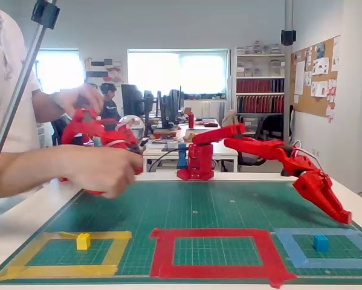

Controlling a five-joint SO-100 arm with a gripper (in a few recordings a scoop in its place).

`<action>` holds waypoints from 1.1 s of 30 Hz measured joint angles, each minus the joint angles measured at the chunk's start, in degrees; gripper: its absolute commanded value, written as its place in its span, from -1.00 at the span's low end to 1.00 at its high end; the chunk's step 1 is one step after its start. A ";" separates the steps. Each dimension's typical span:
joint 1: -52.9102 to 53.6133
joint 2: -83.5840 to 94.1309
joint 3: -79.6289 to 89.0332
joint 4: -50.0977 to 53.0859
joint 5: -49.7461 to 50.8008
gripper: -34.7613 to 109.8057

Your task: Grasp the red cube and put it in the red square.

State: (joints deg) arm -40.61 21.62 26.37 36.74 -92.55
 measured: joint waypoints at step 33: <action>32.26 38.76 60.64 -23.12 -3.43 -0.50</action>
State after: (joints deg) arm -8.35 60.38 87.01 13.62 -95.98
